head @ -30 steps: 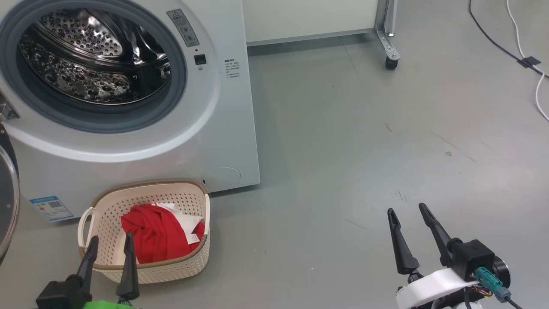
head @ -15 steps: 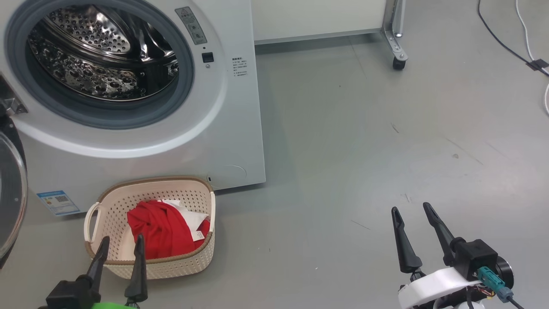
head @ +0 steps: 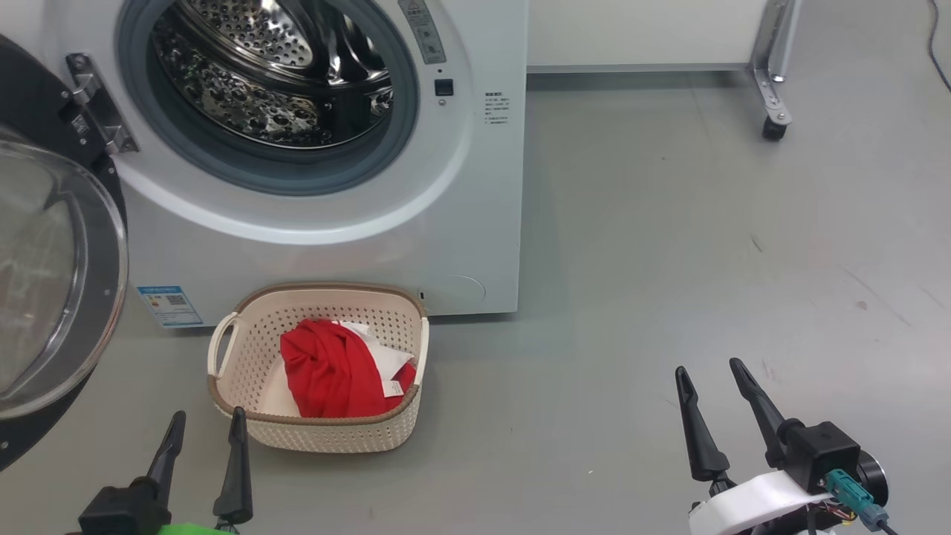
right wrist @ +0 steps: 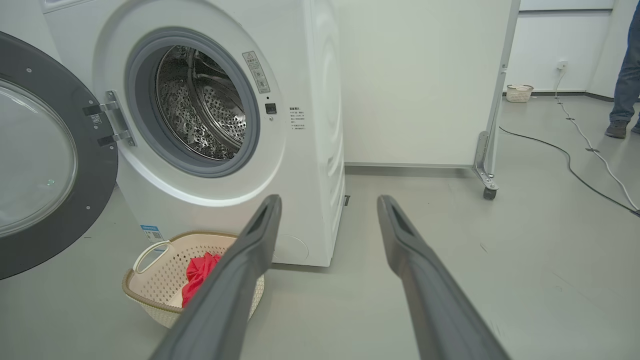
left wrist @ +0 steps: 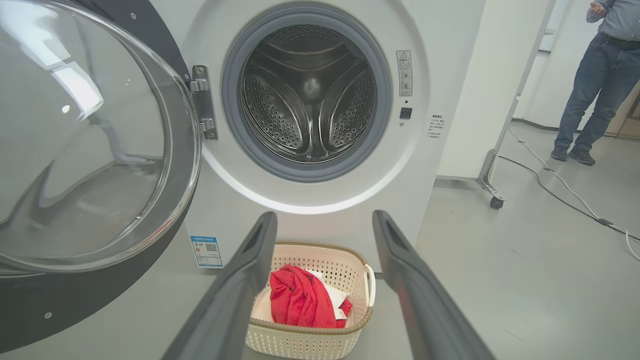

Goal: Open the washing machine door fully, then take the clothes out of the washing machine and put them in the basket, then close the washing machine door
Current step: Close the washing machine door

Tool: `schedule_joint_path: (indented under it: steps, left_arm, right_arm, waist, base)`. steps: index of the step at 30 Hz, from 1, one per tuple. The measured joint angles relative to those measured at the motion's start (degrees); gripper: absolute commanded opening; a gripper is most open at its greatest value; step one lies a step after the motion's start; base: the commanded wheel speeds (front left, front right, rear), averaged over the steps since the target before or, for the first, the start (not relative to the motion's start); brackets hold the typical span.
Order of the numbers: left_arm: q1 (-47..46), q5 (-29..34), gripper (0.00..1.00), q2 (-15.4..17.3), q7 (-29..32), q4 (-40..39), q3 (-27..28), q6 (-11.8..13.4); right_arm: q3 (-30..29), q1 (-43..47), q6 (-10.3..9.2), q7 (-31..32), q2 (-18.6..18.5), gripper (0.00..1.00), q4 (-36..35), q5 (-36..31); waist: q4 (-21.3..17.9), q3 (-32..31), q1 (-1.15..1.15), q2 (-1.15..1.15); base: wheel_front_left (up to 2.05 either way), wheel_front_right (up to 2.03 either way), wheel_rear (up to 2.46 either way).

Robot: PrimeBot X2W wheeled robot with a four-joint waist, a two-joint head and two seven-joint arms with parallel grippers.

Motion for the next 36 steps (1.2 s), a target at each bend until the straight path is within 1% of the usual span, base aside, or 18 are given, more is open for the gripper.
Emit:
schedule_joint_path:
  steps: [4,7,19,20,21,22,30,36]
  left_arm:
    - [0.0,0.2,1.00,0.0,0.0,0.0,0.6,0.0]
    - [0.0,0.3,1.00,0.0,0.0,0.0,1.0,0.0]
    - [0.0,1.0,1.00,0.9,0.0,0.4,1.3,0.1]
    - [0.0,1.0,1.00,0.9,0.0,0.4,1.3,0.1]
    - [-0.1,1.0,1.00,1.2,0.0,0.5,1.3,0.1]
    - [-0.1,1.0,1.00,1.2,0.0,0.5,1.3,0.1]
    - [-0.1,1.3,1.00,1.6,0.0,0.6,1.3,0.1]
    - [-0.1,1.3,1.00,1.7,0.0,0.5,1.6,0.4]
  right_arm:
    - [0.3,0.0,0.03,0.0,0.0,1.00,0.0,0.0]
    - [0.6,0.0,0.45,0.0,0.1,1.00,0.0,0.0]
    - [1.2,-0.1,0.51,0.0,0.4,1.00,0.0,0.1]
    - [1.2,-0.1,0.51,0.0,0.4,1.00,0.0,0.1]
    - [1.3,-0.1,0.51,0.0,0.5,1.00,0.0,0.1]
    - [1.3,-0.1,0.51,0.0,0.5,1.00,0.0,0.1]
    - [1.7,-0.1,0.49,0.0,0.8,1.00,0.0,0.2]
    - [2.5,-0.1,0.49,0.0,0.9,1.00,0.0,0.6]
  waist:
    - [2.9,0.1,0.00,0.00]
    - [5.1,0.2,0.00,0.00]
    - [14.6,0.0,0.00,0.00]
    - [14.6,0.0,0.00,0.00]
    - [16.2,-0.1,0.00,0.00]
    - [16.2,-0.1,0.00,0.00]
    - [22.1,-0.6,0.00,0.00]
    - [25.8,-0.8,0.00,0.00]
  base:
    - [0.00,0.00,0.00]
    - [0.00,0.00,0.00]
    - [0.00,0.00,0.00]
    - [0.00,0.00,0.00]
    - [0.00,0.00,0.00]
    - [0.00,0.00,0.00]
    - [0.00,0.00,0.00]
    - [0.00,0.00,0.00]
